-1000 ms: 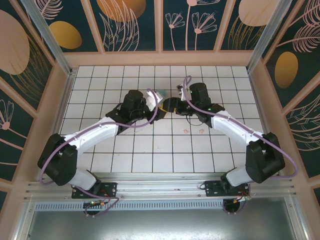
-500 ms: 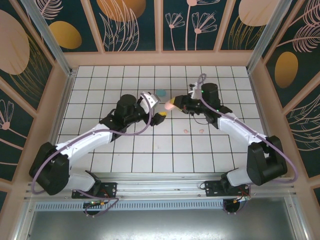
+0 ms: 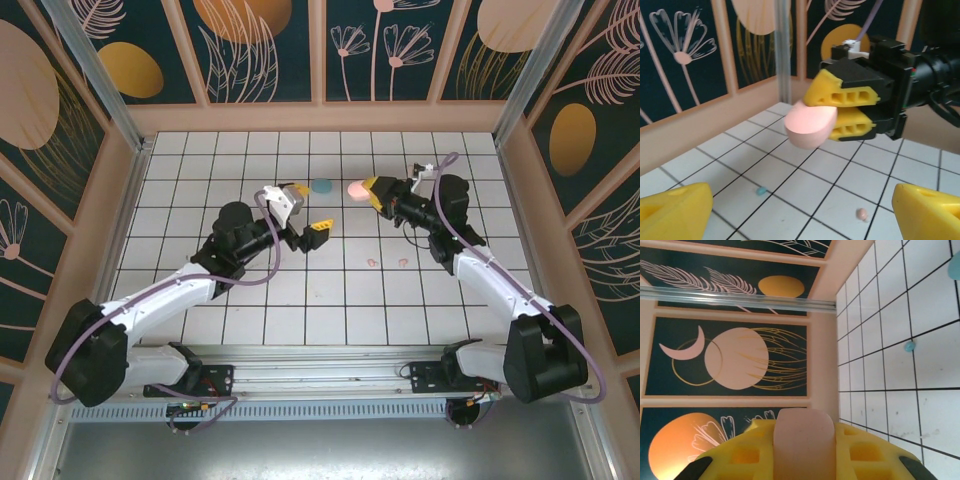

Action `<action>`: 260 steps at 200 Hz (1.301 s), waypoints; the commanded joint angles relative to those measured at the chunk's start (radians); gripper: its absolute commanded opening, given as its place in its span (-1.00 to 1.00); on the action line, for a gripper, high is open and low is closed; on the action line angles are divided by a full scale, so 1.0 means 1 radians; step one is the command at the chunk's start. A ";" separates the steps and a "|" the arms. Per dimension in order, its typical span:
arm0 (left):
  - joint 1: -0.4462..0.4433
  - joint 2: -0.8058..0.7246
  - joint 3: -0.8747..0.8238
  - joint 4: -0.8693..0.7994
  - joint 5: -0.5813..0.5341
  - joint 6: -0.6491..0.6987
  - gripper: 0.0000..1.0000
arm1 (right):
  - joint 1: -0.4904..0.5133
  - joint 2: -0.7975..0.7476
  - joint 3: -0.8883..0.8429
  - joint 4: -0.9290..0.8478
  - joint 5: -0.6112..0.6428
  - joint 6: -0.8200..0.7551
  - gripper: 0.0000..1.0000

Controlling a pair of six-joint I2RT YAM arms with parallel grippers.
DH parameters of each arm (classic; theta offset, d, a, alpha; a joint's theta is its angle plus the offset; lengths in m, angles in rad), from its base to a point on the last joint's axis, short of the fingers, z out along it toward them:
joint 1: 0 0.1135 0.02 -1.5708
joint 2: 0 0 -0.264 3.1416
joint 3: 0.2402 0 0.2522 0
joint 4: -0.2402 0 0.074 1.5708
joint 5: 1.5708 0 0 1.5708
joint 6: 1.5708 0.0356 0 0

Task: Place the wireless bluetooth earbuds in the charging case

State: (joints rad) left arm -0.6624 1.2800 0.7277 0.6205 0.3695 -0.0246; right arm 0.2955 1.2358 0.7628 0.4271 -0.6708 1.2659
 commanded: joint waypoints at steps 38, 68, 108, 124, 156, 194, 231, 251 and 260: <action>0.039 0.188 0.088 0.269 0.223 -0.253 0.58 | 0.054 -0.010 -0.007 0.106 0.060 0.134 -0.73; 0.081 0.237 0.045 0.436 0.255 -0.353 0.39 | 0.082 0.006 0.007 0.105 0.086 0.148 -0.75; 0.089 0.234 0.061 0.358 0.276 -0.294 0.33 | 0.134 0.026 0.023 0.117 0.127 0.167 -0.76; 0.091 0.258 0.081 0.360 0.306 -0.304 0.32 | 0.147 0.031 0.028 0.118 0.136 0.168 -0.76; 0.091 0.287 0.073 0.429 0.325 -0.334 0.22 | 0.164 0.030 0.021 0.120 0.140 0.176 -0.76; 0.091 0.285 0.047 0.440 0.335 -0.328 -0.06 | 0.165 0.016 0.011 0.106 0.150 0.179 -0.75; 0.091 0.299 0.065 0.424 0.346 -0.324 -0.12 | 0.171 0.017 0.010 0.105 0.153 0.174 -0.75; 0.091 0.309 0.078 0.418 0.355 -0.324 -0.08 | 0.172 0.018 0.011 0.110 0.151 0.176 -0.75; 0.090 0.312 0.079 0.416 0.355 -0.324 -0.05 | 0.174 0.018 0.012 0.109 0.150 0.174 -0.75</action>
State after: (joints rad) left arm -0.5674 1.5707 0.7837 0.9985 0.6628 -0.3462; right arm 0.4538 1.2652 0.7605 0.4965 -0.5339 1.4315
